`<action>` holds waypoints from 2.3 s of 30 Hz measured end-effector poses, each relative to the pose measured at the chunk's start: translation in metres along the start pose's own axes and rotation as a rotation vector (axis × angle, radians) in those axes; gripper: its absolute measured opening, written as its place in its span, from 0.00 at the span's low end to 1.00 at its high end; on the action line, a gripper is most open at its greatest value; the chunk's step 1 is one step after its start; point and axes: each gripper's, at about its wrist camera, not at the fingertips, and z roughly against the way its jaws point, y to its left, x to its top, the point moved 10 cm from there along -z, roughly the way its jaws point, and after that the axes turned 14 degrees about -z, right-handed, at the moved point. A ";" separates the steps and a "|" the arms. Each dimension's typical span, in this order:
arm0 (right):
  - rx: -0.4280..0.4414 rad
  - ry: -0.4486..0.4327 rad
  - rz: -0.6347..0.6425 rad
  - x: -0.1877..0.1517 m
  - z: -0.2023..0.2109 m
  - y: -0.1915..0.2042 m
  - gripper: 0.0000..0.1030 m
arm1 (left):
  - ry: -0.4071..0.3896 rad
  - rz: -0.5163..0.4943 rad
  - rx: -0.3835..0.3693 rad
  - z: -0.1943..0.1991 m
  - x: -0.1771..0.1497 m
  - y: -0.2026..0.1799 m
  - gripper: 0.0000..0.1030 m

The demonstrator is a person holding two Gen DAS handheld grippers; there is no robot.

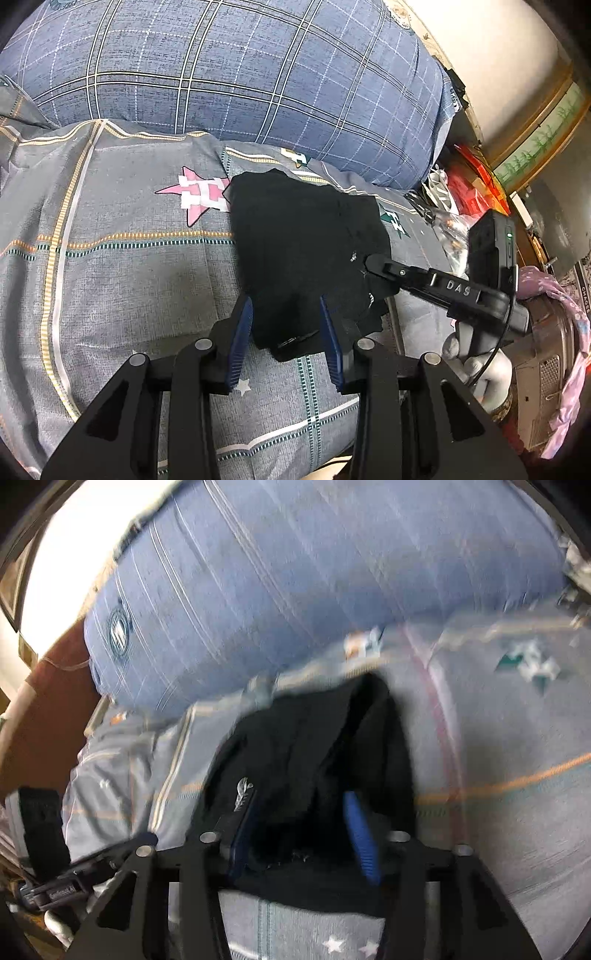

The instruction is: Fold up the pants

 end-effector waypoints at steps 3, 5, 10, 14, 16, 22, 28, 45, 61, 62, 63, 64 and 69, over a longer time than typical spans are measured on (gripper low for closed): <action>0.066 -0.064 -0.024 0.009 0.032 -0.003 0.14 | -0.009 -0.001 0.007 0.006 0.003 0.004 0.33; 0.053 -0.098 -0.028 0.008 0.047 -0.011 0.14 | -0.015 -0.002 0.010 0.009 0.006 0.008 0.33; -0.025 -0.058 -0.128 -0.013 0.035 -0.068 0.17 | 0.044 0.027 -0.014 -0.019 0.007 0.019 0.39; -0.069 -0.068 -0.114 -0.013 0.033 -0.079 0.39 | 0.096 0.028 -0.071 -0.047 0.011 0.015 0.40; -0.070 -0.088 -0.076 -0.007 0.039 -0.072 0.40 | 0.094 0.008 -0.106 -0.057 0.020 0.009 0.45; -0.005 -0.193 -0.049 0.024 0.062 -0.060 0.63 | 0.082 -0.046 -0.132 -0.085 0.042 0.001 0.58; 0.020 -0.091 -0.090 0.042 0.017 -0.070 0.63 | 0.105 -0.074 -0.130 -0.110 0.047 0.000 0.71; 0.200 -0.022 0.080 0.021 0.010 0.058 0.29 | 0.002 0.005 -0.147 -0.040 0.063 -0.002 0.33; -0.106 -0.019 0.075 0.024 -0.067 -0.004 0.62 | 0.083 0.002 0.106 -0.055 0.046 0.061 0.41; -0.087 -0.023 0.057 0.026 -0.061 -0.005 0.62 | 0.069 -0.009 0.111 -0.046 0.048 0.060 0.41; -0.081 -0.038 0.054 0.029 -0.053 -0.005 0.62 | 0.052 -0.026 0.137 -0.035 0.051 0.061 0.41; -0.081 -0.058 0.060 0.032 -0.046 -0.002 0.62 | 0.035 -0.041 0.163 -0.026 0.054 0.061 0.41; -0.004 -0.187 0.108 0.036 -0.002 0.026 0.61 | -0.038 -0.051 0.174 -0.005 0.075 0.061 0.46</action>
